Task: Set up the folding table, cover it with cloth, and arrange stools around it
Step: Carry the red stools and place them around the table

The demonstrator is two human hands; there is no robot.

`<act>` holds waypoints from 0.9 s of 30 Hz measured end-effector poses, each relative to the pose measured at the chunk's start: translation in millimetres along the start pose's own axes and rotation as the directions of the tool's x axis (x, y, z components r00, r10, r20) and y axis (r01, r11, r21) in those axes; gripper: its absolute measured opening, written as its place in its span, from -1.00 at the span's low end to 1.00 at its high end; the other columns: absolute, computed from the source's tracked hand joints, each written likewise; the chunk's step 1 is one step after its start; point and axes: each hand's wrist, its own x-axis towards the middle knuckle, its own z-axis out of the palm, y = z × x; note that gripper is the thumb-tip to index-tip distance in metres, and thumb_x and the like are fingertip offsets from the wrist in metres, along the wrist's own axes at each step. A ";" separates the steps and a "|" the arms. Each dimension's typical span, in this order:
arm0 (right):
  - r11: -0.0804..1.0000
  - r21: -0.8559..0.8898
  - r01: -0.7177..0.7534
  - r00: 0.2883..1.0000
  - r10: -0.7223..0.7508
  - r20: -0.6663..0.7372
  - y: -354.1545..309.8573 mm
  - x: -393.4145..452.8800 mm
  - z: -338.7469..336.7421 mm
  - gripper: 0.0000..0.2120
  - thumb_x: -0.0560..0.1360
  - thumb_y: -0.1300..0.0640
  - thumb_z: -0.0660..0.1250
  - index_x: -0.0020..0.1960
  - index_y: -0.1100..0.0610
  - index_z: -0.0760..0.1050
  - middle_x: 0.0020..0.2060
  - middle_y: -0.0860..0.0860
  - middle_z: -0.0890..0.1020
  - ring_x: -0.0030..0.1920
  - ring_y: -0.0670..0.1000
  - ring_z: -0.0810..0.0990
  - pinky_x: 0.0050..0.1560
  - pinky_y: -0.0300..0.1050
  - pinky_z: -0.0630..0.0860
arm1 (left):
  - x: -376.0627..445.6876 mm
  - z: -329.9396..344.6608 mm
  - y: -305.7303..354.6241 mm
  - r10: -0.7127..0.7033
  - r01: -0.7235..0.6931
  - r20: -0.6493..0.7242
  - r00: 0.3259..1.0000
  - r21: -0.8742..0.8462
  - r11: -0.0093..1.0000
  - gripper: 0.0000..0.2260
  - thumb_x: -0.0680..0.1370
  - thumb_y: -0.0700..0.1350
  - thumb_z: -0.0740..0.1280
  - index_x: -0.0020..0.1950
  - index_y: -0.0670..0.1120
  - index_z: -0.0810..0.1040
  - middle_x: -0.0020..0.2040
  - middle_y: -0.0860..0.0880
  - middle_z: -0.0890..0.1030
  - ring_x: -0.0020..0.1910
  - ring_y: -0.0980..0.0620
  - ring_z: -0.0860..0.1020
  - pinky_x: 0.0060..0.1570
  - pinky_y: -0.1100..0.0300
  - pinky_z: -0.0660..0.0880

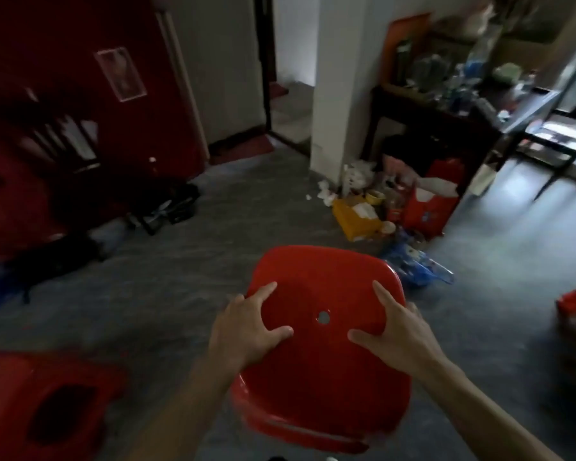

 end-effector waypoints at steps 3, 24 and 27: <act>0.994 -0.045 0.102 0.993 -0.100 0.055 -44.8 36.1 4.3 0.06 0.29 -0.36 0.46 0.54 -0.30 -0.17 0.42 0.16 0.27 0.36 0.19 0.38 0.28 0.15 0.44 | 6.9 -20.4 -31.1 -0.113 0.111 -0.081 0.990 -0.034 0.993 -0.15 0.32 0.36 0.45 0.53 0.33 0.15 0.32 -0.07 0.49 0.32 -0.05 0.46 0.33 0.04 0.42; 0.783 -0.178 0.597 0.793 -0.541 0.279 -436.8 216.7 128.7 0.04 0.30 -0.37 0.44 0.58 -0.18 -0.06 0.49 0.07 0.31 0.45 0.11 0.31 0.40 0.10 0.37 | 112.8 -180.2 -308.2 -0.532 0.485 -0.302 0.791 -0.221 0.846 -0.18 0.33 0.37 0.43 0.53 0.28 0.19 0.23 -0.07 0.57 0.23 -0.08 0.53 0.24 0.08 0.43; 0.762 -0.132 0.634 0.752 -0.567 0.336 -486.9 245.8 151.1 0.05 0.30 -0.34 0.47 0.58 -0.18 -0.06 0.51 0.08 0.28 0.46 0.09 0.32 0.41 0.12 0.37 | 132.0 -200.8 -343.8 -0.588 0.532 -0.323 0.742 -0.251 0.809 -0.17 0.32 0.37 0.43 0.52 0.29 0.19 0.22 -0.07 0.57 0.22 -0.08 0.54 0.24 0.07 0.44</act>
